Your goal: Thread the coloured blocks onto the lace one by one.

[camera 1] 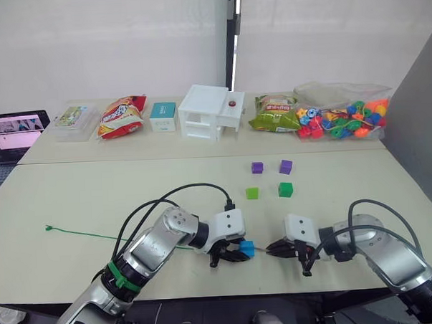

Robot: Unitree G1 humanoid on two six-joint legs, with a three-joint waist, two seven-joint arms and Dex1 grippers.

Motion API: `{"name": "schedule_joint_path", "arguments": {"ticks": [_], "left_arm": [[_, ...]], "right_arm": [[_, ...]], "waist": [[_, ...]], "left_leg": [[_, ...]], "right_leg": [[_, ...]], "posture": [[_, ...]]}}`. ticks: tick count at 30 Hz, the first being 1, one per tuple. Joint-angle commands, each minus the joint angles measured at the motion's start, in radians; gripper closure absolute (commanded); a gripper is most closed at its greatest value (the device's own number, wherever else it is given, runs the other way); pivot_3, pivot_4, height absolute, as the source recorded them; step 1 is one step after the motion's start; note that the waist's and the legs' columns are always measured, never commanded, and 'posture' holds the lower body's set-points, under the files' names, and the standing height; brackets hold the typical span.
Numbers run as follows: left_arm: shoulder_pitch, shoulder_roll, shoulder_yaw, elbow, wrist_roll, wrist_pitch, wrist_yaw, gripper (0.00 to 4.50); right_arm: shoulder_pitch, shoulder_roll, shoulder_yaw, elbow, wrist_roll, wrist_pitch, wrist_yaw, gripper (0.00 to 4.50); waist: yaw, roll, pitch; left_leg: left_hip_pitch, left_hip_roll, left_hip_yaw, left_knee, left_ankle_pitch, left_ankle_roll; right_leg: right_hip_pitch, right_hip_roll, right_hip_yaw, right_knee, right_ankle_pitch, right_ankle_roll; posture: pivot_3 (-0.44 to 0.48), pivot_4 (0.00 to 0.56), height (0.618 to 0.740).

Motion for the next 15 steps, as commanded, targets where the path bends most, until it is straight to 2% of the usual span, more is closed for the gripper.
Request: {"name": "schedule_joint_path", "arguments": {"ticks": [1, 3, 5, 8, 13, 15], "left_arm": [[0.060, 0.100, 0.114, -0.006, -0.031, -0.089, -0.036, 3.13], [0.104, 0.167, 0.178, 0.017, -0.052, -0.154, -0.063, 3.13], [0.172, 0.252, 0.274, 0.087, -0.083, -0.295, -0.124, 3.13], [0.228, 0.415, 0.402, 0.357, -0.072, -0.556, -0.214, 3.13], [0.179, 0.567, 0.483, 0.761, -0.057, -0.822, -0.334, 3.13], [0.147, 0.595, 0.491, 0.869, -0.041, -0.895, -0.364, 3.13]], "right_arm": [[-0.034, 0.002, 0.006, -0.036, -0.008, 0.029, 0.005, 4.50], [-0.049, 0.002, 0.013, -0.051, -0.008, 0.047, 0.010, 4.50], [-0.065, 0.002, 0.022, -0.066, -0.009, 0.063, 0.015, 4.50], [-0.096, 0.009, 0.042, -0.089, -0.014, 0.089, 0.020, 4.50], [-0.124, 0.024, 0.061, -0.078, -0.019, 0.093, 0.025, 4.50], [-0.127, 0.026, 0.064, -0.064, -0.024, 0.085, 0.027, 4.50]], "waist": [[-0.004, 0.000, 0.000], [-0.013, 0.000, 0.000], [-0.020, 0.000, 0.000], [-0.024, 0.000, 0.000], [-0.025, 0.001, 0.000], [-0.023, 0.001, 0.000]], "left_leg": [[0.000, 0.000, 0.000, 0.000, 0.000, 0.000], [0.000, 0.001, 0.000, -0.001, 0.000, 0.000], [0.000, 0.001, 0.000, -0.001, 0.000, 0.000], [-0.001, 0.002, 0.001, -0.002, 0.000, 0.000], [-0.001, 0.002, 0.002, -0.003, 0.000, 0.000], [-0.001, 0.001, 0.002, -0.003, 0.000, 0.000]], "right_leg": [[0.000, 0.000, 0.000, 0.000, 0.000, 0.000], [-0.001, 0.001, 0.000, 0.000, 0.000, 0.000], [-0.003, 0.001, 0.000, 0.001, 0.000, 0.000], [-0.006, 0.000, 0.000, 0.002, 0.000, 0.000], [-0.008, 0.000, -0.001, 0.004, 0.000, -0.001], [-0.008, -0.001, -0.001, 0.006, 0.000, -0.001]], "posture": [[0.000, 0.150, 0.740], [0.000, 0.150, 0.740], [0.000, 0.150, 0.740], [0.000, 0.150, 0.740], [0.000, 0.150, 0.740], [0.000, 0.150, 0.740]]}}
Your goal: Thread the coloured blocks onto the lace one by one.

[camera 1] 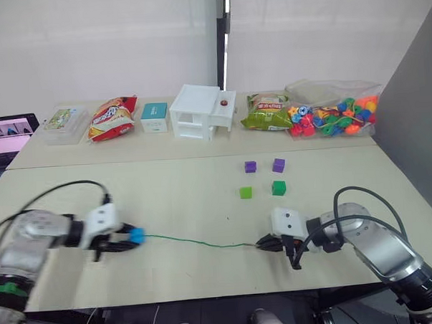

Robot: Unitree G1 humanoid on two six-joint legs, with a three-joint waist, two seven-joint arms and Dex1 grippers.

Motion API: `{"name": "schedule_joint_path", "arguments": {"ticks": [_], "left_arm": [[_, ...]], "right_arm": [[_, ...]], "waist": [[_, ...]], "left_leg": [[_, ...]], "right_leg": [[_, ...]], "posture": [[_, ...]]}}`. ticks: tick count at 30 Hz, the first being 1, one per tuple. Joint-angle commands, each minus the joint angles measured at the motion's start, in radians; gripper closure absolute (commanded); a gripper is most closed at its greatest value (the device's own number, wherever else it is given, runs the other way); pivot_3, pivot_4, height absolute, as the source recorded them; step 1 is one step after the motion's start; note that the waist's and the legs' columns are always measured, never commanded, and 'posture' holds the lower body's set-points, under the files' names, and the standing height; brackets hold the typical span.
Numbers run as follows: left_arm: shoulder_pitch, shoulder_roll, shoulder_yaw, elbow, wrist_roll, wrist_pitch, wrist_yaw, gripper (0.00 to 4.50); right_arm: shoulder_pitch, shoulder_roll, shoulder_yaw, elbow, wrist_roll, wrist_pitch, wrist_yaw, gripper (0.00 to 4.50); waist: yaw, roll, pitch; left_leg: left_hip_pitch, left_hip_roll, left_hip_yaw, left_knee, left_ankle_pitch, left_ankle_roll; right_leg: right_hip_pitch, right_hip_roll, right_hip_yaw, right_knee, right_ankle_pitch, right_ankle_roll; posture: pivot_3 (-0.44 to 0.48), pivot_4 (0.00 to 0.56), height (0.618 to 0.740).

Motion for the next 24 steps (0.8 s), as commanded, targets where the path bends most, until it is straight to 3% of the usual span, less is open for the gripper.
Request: {"name": "schedule_joint_path", "arguments": {"ticks": [1, 10, 12, 18, 24], "left_arm": [[-0.049, 0.051, 0.025, 0.191, 0.044, -0.131, -0.074, 3.13], [-0.098, 0.024, 0.016, 0.268, 0.085, -0.214, -0.114, 3.13], [-0.113, 0.032, 0.012, 0.265, 0.078, -0.151, -0.155, 2.10], [-0.209, 0.031, 0.036, 0.171, 0.047, -0.032, -0.179, 0.20], [-0.254, 0.048, 0.029, -0.093, -0.060, 0.275, -0.215, 0.20]], "right_arm": [[-0.025, 0.002, -0.004, 0.010, -0.016, -0.021, 0.006, 4.50], [-0.056, 0.037, 0.018, 0.043, -0.034, -0.037, 0.019, 4.50], [-0.056, 0.036, 0.018, 0.044, -0.034, -0.039, 0.023, 4.50], [-0.053, 0.036, 0.017, 0.046, -0.034, -0.041, 0.032, 4.50], [-0.050, 0.041, 0.020, 0.043, -0.033, -0.037, 0.031, 4.50]], "waist": [[0.003, 0.000, 0.000], [0.005, 0.000, 0.000], [0.004, 0.000, 0.000], [0.005, -0.001, 0.000], [0.000, -0.001, 0.000]], "left_leg": [[0.000, 0.000, 0.000, 0.000, 0.000, 0.000], [-0.001, 0.000, 0.000, 0.000, 0.000, 0.000], [-0.001, 0.000, 0.000, 0.000, 0.000, 0.000], [-0.002, 0.000, -0.001, 0.001, 0.000, 0.000], [-0.002, 0.000, -0.001, 0.001, 0.000, 0.000]], "right_leg": [[0.000, 0.000, 0.000, 0.000, 0.000, 0.000], [-0.001, -0.001, -0.001, 0.002, 0.000, 0.000], [-0.001, 0.000, 0.000, 0.002, 0.000, 0.000], [-0.001, 0.000, -0.001, 0.002, 0.000, 0.000], [-0.001, 0.000, -0.001, 0.003, 0.000, 0.000]], "posture": [[0.000, 0.150, 0.740], [0.000, 0.150, 0.740], [0.000, 0.150, 0.740], [0.000, 0.150, 0.740], [0.000, 0.150, 0.740]]}}
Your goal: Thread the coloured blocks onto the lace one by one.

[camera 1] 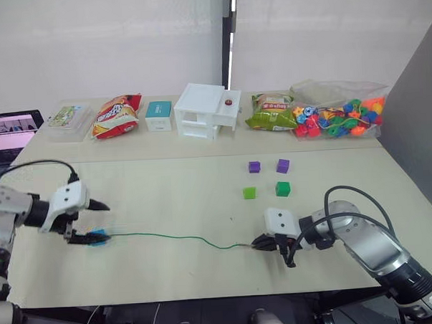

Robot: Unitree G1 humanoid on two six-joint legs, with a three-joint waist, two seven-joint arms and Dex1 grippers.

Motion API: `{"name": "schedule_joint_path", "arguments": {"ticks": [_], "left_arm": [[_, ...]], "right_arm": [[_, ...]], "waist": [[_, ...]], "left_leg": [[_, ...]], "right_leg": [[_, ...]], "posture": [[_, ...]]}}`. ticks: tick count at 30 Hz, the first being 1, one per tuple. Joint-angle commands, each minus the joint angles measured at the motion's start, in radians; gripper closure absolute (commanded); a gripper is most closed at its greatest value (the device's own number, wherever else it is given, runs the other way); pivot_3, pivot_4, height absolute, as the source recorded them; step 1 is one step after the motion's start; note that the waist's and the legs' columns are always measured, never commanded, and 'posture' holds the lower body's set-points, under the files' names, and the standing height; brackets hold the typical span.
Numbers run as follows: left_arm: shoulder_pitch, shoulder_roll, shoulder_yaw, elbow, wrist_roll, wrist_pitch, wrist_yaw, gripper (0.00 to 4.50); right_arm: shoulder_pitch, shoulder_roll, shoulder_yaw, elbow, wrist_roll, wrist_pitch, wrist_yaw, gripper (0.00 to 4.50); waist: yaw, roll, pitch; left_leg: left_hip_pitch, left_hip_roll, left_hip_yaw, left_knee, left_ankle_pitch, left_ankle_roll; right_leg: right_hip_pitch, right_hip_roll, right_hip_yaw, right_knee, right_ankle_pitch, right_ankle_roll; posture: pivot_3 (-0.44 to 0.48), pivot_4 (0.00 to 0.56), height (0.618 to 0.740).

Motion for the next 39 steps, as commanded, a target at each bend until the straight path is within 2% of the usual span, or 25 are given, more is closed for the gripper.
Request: {"name": "schedule_joint_path", "arguments": {"ticks": [1, 3, 5, 8, 9, 12, 14, 21, 30, 33, 39], "left_arm": [[0.030, 0.030, 0.019, -0.225, -0.114, 0.202, -0.019, 0.20], [0.121, 0.004, 0.031, -0.468, -0.208, 0.348, 0.017, 0.20], [0.213, -0.062, 0.023, -0.696, -0.275, 0.453, 0.119, 0.20], [0.270, -0.212, -0.044, -0.860, -0.258, 0.519, 0.294, 0.20], [0.263, -0.279, -0.081, -0.880, -0.214, 0.541, 0.382, 0.20], [0.236, -0.414, -0.184, -0.906, -0.118, 0.599, 0.549, 0.20], [0.225, -0.464, -0.260, -0.911, -0.057, 0.585, 0.589, 0.20], [0.146, -0.541, -0.418, -0.827, 0.041, 0.623, 0.612, 0.20], [0.096, -0.577, -0.454, -0.764, 0.072, 0.614, 0.599, 0.20], [0.093, -0.580, -0.453, -0.760, 0.075, 0.612, 0.592, 1.04], [0.090, -0.579, -0.453, -0.750, 0.081, 0.606, 0.583, 3.06]], "right_arm": [[-0.007, 0.004, -0.010, -0.023, 0.001, -0.005, 0.001, 4.50], [-0.011, 0.010, -0.007, -0.027, 0.000, 0.004, -0.004, 4.50], [-0.017, 0.017, -0.003, -0.029, -0.002, 0.015, -0.009, 4.50], [-0.020, 0.026, 0.002, -0.036, -0.006, 0.032, -0.016, 4.50], [-0.021, 0.028, 0.003, -0.039, -0.007, 0.040, -0.019, 4.50], [-0.020, 0.028, 0.005, -0.057, -0.005, 0.066, -0.022, 4.50], [-0.021, 0.025, 0.009, -0.070, -0.010, 0.083, -0.025, 4.50], [-0.039, 0.023, 0.025, -0.089, -0.027, 0.120, -0.028, 4.50], [-0.050, 0.029, 0.034, -0.101, -0.035, 0.141, -0.038, 4.50], [-0.049, 0.030, 0.034, -0.103, -0.034, 0.145, -0.040, 4.50], [-0.049, 0.027, 0.034, -0.099, -0.034, 0.142, -0.041, 4.50]], "waist": [[-0.002, 0.000, 0.000], [-0.009, 0.000, 0.000], [-0.010, 0.001, 0.000], [-0.002, 0.001, 0.000], [0.000, 0.000, 0.001], [0.007, 0.000, 0.001], [0.008, 0.000, 0.000], [0.004, 0.000, 0.000], [0.006, 0.000, 0.000], [0.006, 0.000, 0.000], [0.006, 0.000, 0.000]], "left_leg": [[0.000, 0.000, 0.000, 0.000, 0.000, 0.000], [0.000, 0.000, 0.000, 0.000, -0.001, 0.001], [0.000, 0.000, 0.000, 0.000, -0.001, 0.002], [0.000, 0.000, 0.000, 0.001, -0.001, 0.002], [0.000, 0.000, 0.000, 0.001, -0.001, 0.002], [0.000, 0.000, -0.001, 0.003, -0.001, 0.001], [0.000, -0.001, -0.001, 0.003, -0.001, 0.001], [0.000, -0.001, -0.001, 0.002, -0.001, 0.001], [0.000, -0.001, -0.001, 0.002, -0.001, 0.001], [0.000, -0.001, -0.001, 0.002, -0.001, 0.001], [0.000, -0.001, -0.001, 0.002, -0.001, 0.001]], "right_leg": [[0.000, 0.000, 0.000, 0.000, 0.000, 0.000], [0.000, 0.000, 0.001, 0.000, 0.000, 0.000], [0.000, 0.000, 0.001, 0.000, 0.000, 0.000], [0.000, 0.000, 0.001, 0.000, 0.000, 0.000], [0.000, 0.000, 0.001, 0.000, 0.000, 0.000], [0.001, 0.000, 0.001, 0.000, 0.000, 0.000], [0.002, 0.000, 0.001, 0.000, 0.000, 0.000], [0.001, 0.000, 0.001, 0.000, 0.000, 0.000], [0.002, 0.000, 0.001, -0.001, 0.000, 0.000], [0.002, 0.000, 0.001, 0.000, 0.000, 0.000], [0.002, 0.000, 0.001, -0.001, 0.000, 0.000]], "posture": [[0.000, 0.150, 0.740], [0.000, 0.150, 0.740], [0.000, 0.150, 0.740], [0.000, 0.150, 0.740], [0.000, 0.150, 0.740], [0.000, 0.150, 0.740], [0.000, 0.150, 0.740], [0.000, 0.150, 0.740], [0.000, 0.150, 0.740], [0.000, 0.150, 0.740], [0.000, 0.150, 0.740]]}}
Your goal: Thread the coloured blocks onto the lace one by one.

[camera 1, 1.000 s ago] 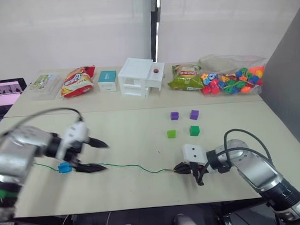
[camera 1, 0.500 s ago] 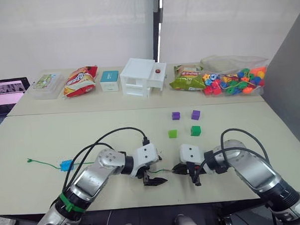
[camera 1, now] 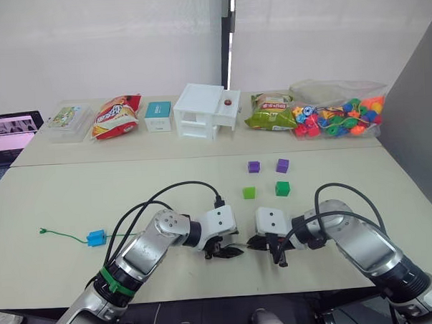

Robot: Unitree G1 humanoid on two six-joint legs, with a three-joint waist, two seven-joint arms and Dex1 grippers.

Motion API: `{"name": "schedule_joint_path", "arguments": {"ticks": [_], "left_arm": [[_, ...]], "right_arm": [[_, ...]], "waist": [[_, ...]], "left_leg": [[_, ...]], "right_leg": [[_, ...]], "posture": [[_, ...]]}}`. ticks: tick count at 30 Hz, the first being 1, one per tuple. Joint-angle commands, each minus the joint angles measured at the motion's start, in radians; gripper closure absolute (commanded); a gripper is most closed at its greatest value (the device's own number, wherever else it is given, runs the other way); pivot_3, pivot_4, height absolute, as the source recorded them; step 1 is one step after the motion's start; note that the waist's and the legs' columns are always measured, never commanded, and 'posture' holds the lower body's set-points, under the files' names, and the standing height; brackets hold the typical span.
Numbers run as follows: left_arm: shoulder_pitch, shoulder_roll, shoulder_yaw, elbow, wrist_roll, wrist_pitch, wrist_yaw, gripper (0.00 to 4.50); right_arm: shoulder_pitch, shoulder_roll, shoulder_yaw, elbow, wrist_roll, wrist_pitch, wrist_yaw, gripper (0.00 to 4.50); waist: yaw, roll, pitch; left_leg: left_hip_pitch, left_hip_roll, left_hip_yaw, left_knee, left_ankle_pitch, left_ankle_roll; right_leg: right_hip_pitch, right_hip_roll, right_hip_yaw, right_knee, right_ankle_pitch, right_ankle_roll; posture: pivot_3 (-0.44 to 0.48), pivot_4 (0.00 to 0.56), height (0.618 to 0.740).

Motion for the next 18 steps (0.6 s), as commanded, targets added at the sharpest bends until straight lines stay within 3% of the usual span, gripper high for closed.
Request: {"name": "schedule_joint_path", "arguments": {"ticks": [1, 4, 5, 18], "left_arm": [[-0.006, 0.000, -0.005, -0.004, 0.004, -0.007, -0.015, 3.35], [-0.002, 0.003, -0.006, -0.010, 0.003, -0.004, -0.020, 4.39], [-0.002, 0.002, -0.005, -0.010, 0.003, -0.003, -0.022, 4.48], [-0.023, 0.001, 0.034, -0.019, -0.039, 0.031, -0.055, 4.48]], "right_arm": [[-0.012, -0.002, -0.007, -0.029, 0.003, -0.001, 0.000, 4.50], [-0.013, -0.003, -0.007, -0.028, 0.003, -0.001, 0.000, 4.50], [-0.013, -0.003, -0.007, -0.028, 0.003, -0.002, -0.001, 4.50], [0.012, 0.006, -0.019, -0.039, 0.013, -0.003, -0.017, 4.50]], "waist": [[0.000, 0.000, 0.000], [0.000, 0.000, 0.000], [0.000, 0.000, 0.000], [0.000, 0.000, 0.000]], "left_leg": [[0.000, 0.000, 0.000, 0.000, 0.000, 0.000], [0.000, 0.000, 0.000, 0.000, 0.000, 0.000], [0.000, 0.000, 0.000, 0.000, 0.000, 0.000], [0.000, 0.000, 0.000, 0.000, 0.000, 0.000]], "right_leg": [[0.000, 0.000, 0.000, 0.000, 0.000, 0.000], [0.000, 0.000, 0.000, 0.000, 0.000, 0.000], [0.000, 0.000, 0.000, 0.000, 0.000, 0.000], [0.000, 0.000, 0.000, 0.000, 0.000, 0.000]], "posture": [[0.000, 0.150, 0.740], [0.000, 0.150, 0.740], [0.000, 0.150, 0.740], [0.000, 0.150, 0.740]]}}
